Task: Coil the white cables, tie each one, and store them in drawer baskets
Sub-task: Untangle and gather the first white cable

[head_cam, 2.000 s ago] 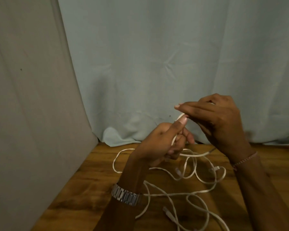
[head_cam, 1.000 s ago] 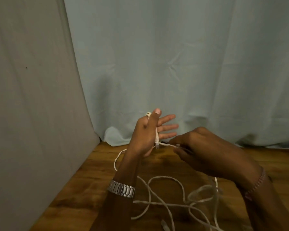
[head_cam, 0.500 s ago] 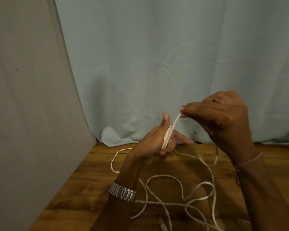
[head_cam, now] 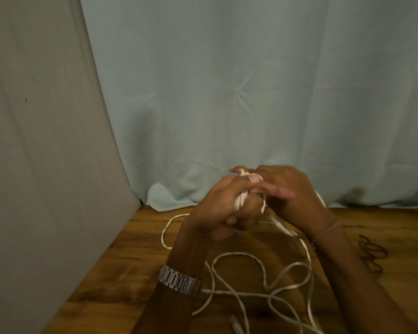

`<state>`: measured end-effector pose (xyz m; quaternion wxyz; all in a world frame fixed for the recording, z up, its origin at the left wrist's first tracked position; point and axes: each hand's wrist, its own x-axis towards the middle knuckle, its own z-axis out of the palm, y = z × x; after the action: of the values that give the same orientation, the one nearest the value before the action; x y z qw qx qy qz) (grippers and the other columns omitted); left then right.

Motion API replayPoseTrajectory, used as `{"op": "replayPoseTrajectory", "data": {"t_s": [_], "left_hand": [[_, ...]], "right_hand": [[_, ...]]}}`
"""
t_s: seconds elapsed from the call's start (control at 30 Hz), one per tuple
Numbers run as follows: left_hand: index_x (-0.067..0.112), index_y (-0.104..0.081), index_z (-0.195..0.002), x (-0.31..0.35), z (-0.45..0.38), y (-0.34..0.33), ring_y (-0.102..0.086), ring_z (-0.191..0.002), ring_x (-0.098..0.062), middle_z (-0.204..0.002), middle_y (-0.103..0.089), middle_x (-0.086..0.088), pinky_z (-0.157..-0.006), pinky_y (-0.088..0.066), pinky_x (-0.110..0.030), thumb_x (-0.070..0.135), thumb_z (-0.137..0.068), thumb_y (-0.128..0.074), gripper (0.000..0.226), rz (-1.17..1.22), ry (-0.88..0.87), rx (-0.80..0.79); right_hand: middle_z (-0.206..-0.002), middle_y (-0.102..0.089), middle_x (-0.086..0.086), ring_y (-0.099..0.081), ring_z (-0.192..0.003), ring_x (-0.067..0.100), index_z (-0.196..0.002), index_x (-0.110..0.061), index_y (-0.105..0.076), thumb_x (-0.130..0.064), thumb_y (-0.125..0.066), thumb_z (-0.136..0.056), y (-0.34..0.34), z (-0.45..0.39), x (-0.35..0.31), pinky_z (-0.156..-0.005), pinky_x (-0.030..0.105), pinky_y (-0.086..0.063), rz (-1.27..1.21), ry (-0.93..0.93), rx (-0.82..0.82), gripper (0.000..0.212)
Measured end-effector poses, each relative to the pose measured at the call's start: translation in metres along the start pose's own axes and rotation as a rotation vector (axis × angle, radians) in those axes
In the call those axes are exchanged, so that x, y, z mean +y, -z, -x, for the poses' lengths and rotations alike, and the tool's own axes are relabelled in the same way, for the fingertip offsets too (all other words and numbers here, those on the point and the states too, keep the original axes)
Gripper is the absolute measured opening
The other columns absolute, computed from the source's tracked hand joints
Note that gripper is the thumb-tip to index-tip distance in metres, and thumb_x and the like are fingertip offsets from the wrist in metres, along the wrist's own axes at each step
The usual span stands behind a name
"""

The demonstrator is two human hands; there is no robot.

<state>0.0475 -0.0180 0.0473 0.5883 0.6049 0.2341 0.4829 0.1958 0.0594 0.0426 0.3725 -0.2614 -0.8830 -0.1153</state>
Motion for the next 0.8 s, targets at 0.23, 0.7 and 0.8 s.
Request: {"op": "replayPoseTrajectory", "data": {"t_s": [0.23,0.7,0.8], "left_hand": [[-0.006,-0.047,-0.132,0.016,0.005,0.013,-0.072,-0.105,-0.028,-0.111,-0.073,-0.019,-0.078,-0.062,-0.039,0.031,-0.1,-0.032,0.051,0.206,-0.195,0.167],[-0.002,-0.034,-0.14,0.001,-0.016,0.009,-0.065,-0.117,-0.041,-0.138,-0.06,-0.02,-0.099,-0.054,-0.049,0.027,-0.108,-0.032,0.043,0.249,-0.402,0.533],[0.003,-0.03,-0.144,-0.002,-0.018,0.002,-0.068,-0.111,-0.042,-0.135,-0.062,-0.02,-0.099,-0.054,-0.048,0.026,-0.109,-0.029,0.042,0.252,-0.427,0.579]], "right_hand": [[-0.112,-0.073,-0.006,-0.067,-0.092,0.013,-0.124,-0.038,-0.065,-0.041,-0.039,-0.101,-0.003,-0.001,-0.013,-0.076,0.031,-0.05,-0.101,0.024,-0.36,0.035],[-0.109,-0.07,-0.003,-0.063,-0.094,0.013,-0.129,-0.032,-0.061,-0.028,-0.055,-0.102,0.033,0.008,-0.038,-0.084,0.035,-0.056,-0.014,-0.034,-0.648,0.028],[-0.102,-0.069,-0.002,-0.063,-0.091,0.015,-0.117,-0.028,-0.066,-0.028,-0.056,-0.101,0.04,0.011,-0.039,-0.081,0.038,-0.056,0.01,-0.054,-0.67,0.018]]}}
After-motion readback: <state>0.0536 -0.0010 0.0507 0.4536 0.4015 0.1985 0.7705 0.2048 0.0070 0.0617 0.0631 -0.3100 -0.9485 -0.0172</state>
